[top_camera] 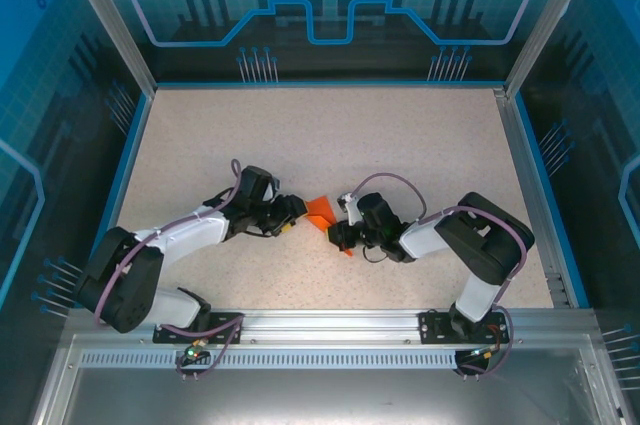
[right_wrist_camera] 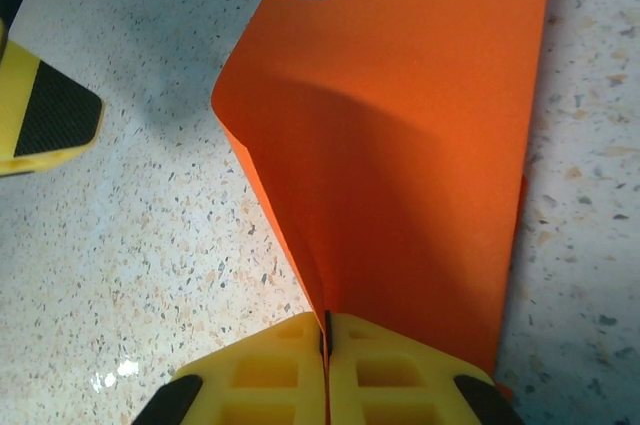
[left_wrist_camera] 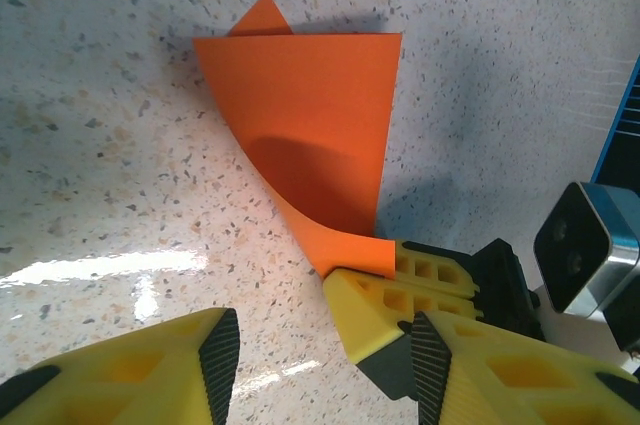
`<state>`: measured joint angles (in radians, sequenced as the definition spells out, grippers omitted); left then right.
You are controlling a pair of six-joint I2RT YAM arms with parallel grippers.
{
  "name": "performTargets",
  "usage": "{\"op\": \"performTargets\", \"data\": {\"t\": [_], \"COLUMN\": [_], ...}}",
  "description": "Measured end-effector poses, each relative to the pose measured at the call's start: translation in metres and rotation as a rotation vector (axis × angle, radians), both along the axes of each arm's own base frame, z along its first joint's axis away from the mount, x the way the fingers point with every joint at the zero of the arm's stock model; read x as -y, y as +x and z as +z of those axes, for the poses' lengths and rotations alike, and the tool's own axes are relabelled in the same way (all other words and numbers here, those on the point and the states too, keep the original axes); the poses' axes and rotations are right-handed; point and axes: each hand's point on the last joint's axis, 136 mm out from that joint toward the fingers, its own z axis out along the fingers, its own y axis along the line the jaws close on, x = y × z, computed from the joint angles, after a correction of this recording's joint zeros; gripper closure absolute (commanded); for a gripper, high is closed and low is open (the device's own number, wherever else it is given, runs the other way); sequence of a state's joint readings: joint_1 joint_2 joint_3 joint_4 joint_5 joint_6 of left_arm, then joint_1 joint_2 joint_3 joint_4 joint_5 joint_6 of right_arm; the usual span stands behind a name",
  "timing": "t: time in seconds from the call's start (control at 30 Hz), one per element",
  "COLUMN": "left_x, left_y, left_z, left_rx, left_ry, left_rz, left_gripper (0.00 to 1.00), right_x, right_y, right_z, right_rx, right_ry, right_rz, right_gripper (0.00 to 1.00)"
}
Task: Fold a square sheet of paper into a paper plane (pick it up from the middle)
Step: Fold the wing for the fifth time at the center of the table.
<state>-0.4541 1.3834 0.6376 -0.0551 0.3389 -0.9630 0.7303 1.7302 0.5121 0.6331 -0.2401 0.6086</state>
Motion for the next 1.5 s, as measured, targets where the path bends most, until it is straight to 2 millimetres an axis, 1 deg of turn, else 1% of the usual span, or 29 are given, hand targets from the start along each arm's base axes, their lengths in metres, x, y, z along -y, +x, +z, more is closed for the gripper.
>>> {"op": "performTargets", "data": {"t": [0.13,0.2,0.43,0.67,0.77,0.87,1.1,1.3,1.37,1.43,1.5], "left_x": [0.005,0.007,0.015,0.016,0.017,0.021,0.034,0.043,0.045,0.045,0.046], "left_y": [-0.001,-0.001,-0.004,-0.007,-0.009,-0.004,0.013,0.018,0.018,0.02,0.02], "left_z": [-0.003,-0.005,-0.016,-0.033,-0.041,-0.043,-0.035,-0.033,-0.033,-0.032,-0.031], "left_rx": [0.001,-0.002,-0.026,-0.069,-0.091,-0.095,-0.056,-0.046,-0.046,-0.045,-0.042], "left_ry": [-0.001,-0.002,-0.004,0.016,0.027,0.031,0.014,0.006,0.004,0.003,0.002], "left_rz": [-0.014,-0.019,-0.042,-0.051,-0.054,-0.059,-0.084,-0.112,-0.116,-0.116,-0.116], "left_gripper": [0.52,0.56,0.76,0.82,0.83,0.83,0.82,0.82,0.82,0.82,0.82], "right_x": [-0.001,-0.002,-0.001,0.0,-0.001,-0.002,-0.001,0.0,0.001,0.001,0.003], "right_y": [0.001,0.001,0.003,0.003,0.003,0.002,0.002,0.003,0.004,0.005,0.006], "right_z": [0.001,0.001,0.002,0.004,0.005,0.005,0.006,0.006,0.005,0.005,0.004], "right_rx": [-0.027,-0.039,-0.083,-0.113,-0.119,-0.117,-0.102,-0.098,-0.098,-0.096,-0.094], "right_ry": [0.007,0.008,0.022,0.045,0.043,0.035,0.019,0.006,0.0,-0.007,-0.018], "right_rz": [-0.01,-0.011,-0.014,-0.01,-0.001,0.007,0.021,0.02,0.016,0.012,0.008], "right_gripper": [0.88,0.86,0.85,0.77,0.75,0.75,0.69,0.69,0.7,0.73,0.79]}}
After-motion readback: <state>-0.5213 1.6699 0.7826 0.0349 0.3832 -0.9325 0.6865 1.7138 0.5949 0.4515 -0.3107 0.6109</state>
